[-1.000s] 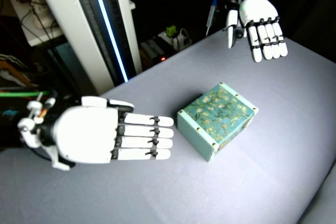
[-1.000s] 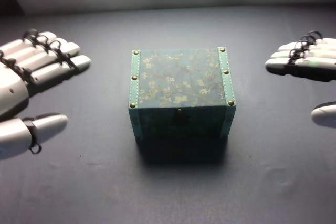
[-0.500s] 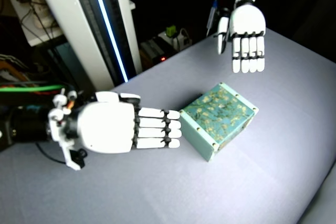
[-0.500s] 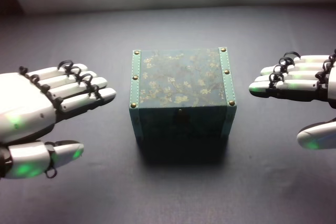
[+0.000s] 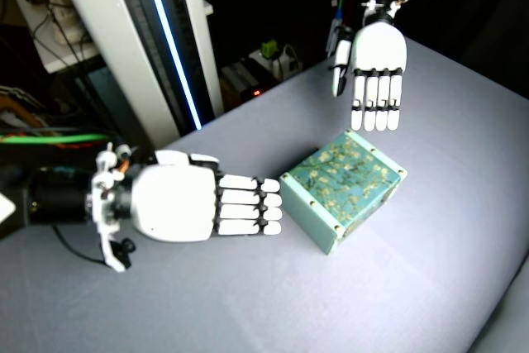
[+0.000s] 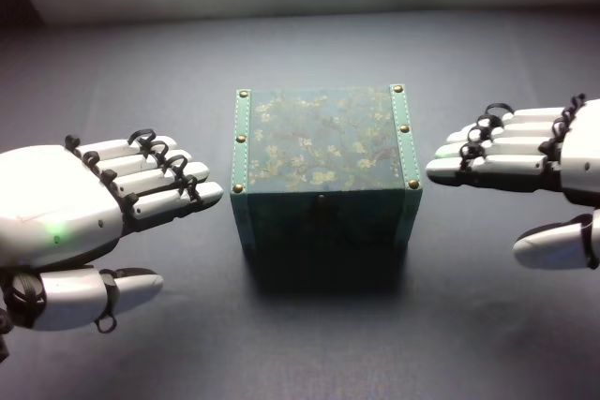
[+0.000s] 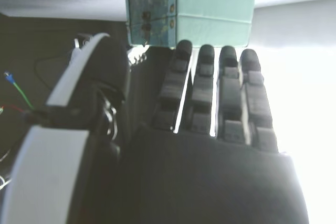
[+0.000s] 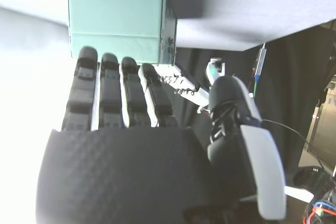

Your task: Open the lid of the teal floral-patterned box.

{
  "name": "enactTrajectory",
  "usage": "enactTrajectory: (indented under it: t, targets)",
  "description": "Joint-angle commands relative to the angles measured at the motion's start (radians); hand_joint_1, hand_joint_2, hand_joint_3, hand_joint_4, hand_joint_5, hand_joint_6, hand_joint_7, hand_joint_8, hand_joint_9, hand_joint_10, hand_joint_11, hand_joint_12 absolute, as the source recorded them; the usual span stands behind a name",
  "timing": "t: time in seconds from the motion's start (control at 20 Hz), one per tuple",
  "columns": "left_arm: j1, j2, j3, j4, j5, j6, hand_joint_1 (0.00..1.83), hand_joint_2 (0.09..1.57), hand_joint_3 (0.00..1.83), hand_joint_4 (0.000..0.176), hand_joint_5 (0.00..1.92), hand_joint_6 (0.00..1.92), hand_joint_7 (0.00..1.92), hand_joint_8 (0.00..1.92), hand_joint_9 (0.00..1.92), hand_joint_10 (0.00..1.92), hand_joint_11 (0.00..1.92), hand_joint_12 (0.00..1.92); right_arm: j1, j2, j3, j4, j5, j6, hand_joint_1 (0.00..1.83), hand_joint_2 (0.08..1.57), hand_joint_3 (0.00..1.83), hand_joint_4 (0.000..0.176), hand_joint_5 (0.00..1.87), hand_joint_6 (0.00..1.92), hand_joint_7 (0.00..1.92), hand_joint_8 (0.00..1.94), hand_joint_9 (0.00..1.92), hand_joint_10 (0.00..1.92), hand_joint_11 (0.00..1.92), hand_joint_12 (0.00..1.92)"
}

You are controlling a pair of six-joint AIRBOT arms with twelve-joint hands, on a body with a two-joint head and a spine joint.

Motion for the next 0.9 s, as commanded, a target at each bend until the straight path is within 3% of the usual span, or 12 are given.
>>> enactTrajectory:
  t: [0.0, 0.3, 0.85]
  targets:
    - [-0.015, -0.005, 0.007, -0.017, -0.093, 0.0, 0.0, 1.57, 0.08, 0.0, 0.01, 0.0, 0.0, 0.0, 0.0, 0.0, 0.02, 0.01, 0.013, 0.002, 0.005, 0.043, 0.075, 0.006, 0.0, 1.4, 0.0, 0.0, 0.0, 0.0, 0.0, 0.0, 0.02, 0.01, 0.02, 0.16]
    - [-0.058, -0.046, 0.024, 0.021, -0.049, -0.001, 0.0, 1.57, 0.09, 0.0, 0.03, 0.01, 0.01, 0.0, 0.01, 0.0, 0.04, 0.02, 0.013, -0.006, 0.008, 0.029, 0.063, 0.015, 0.0, 1.41, 0.0, 0.0, 0.0, 0.0, 0.0, 0.0, 0.03, 0.0, 0.0, 0.15]
    - [-0.061, -0.048, 0.029, 0.021, -0.035, -0.004, 0.0, 1.57, 0.09, 0.0, 0.01, 0.0, 0.0, 0.0, 0.0, 0.0, 0.01, 0.0, 0.013, -0.018, 0.008, 0.033, 0.063, 0.02, 0.0, 1.37, 0.0, 0.0, 0.0, 0.0, 0.0, 0.0, 0.04, 0.0, 0.04, 0.18]
